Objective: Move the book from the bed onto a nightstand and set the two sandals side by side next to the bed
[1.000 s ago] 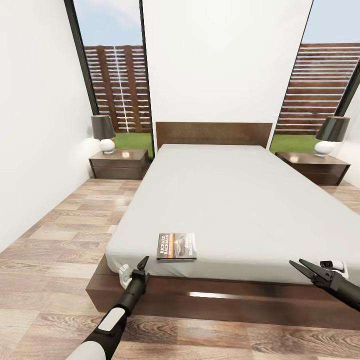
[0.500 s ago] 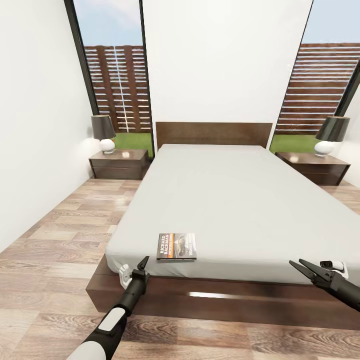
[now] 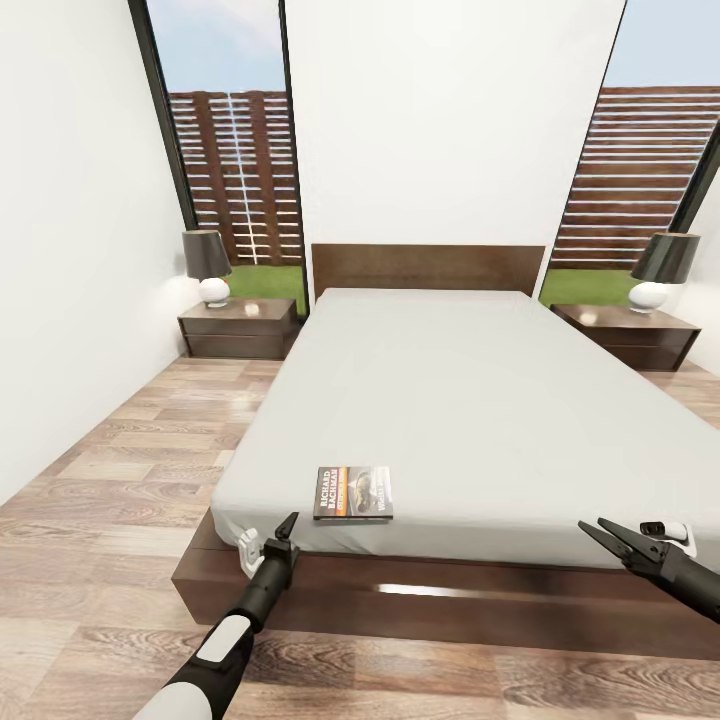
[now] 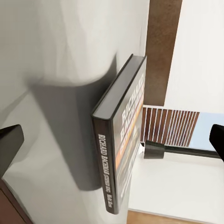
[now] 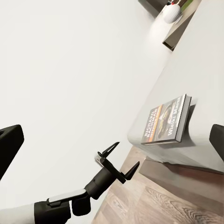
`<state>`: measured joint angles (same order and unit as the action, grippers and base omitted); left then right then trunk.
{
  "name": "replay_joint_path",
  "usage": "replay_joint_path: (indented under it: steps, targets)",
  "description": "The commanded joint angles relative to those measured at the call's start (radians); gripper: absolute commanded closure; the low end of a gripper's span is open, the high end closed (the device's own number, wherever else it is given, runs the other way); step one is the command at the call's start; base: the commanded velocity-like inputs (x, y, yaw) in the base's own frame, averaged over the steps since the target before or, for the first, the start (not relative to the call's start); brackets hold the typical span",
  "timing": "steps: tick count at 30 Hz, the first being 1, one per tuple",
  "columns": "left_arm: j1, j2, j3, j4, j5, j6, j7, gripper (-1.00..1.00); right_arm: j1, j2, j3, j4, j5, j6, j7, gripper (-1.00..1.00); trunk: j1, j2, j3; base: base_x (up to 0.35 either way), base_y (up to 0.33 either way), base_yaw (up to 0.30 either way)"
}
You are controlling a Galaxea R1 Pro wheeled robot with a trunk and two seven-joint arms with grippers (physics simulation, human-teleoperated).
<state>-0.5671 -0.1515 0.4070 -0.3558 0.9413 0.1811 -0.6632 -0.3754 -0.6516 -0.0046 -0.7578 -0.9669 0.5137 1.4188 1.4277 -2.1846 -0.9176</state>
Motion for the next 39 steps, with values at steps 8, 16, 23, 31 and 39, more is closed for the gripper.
replay_joint_path:
  steps: [8,16,23,31,39]
  targets:
    - [0.000,0.000,0.003,0.000,0.008,0.011,-0.003,-1.00,0.000,0.000,0.002,0.000,-0.004,0.010,0.001,-1.00,0.000,0.000,-0.001,0.000,0.000,0.000]
    - [0.000,-0.001,0.003,0.000,0.008,0.010,-0.003,-1.00,0.000,0.000,0.002,0.000,-0.004,0.009,0.001,-1.00,0.000,0.000,-0.001,0.000,0.000,0.000]
    - [0.000,-0.003,0.003,0.002,0.007,0.010,0.001,-1.00,0.000,0.000,0.003,0.000,-0.004,0.009,0.001,-1.00,0.000,0.000,-0.001,0.000,0.000,0.000]
    - [0.000,-0.003,0.002,0.003,0.007,0.010,0.006,-1.00,0.000,0.000,0.002,0.000,-0.004,0.009,0.001,-1.00,0.000,0.000,-0.001,0.002,-0.006,0.000]
    - [0.000,-0.004,0.002,0.003,0.007,0.011,0.007,-1.00,0.000,0.000,0.002,0.000,-0.004,0.009,0.002,-1.00,0.000,0.000,-0.001,0.051,-0.074,0.000]
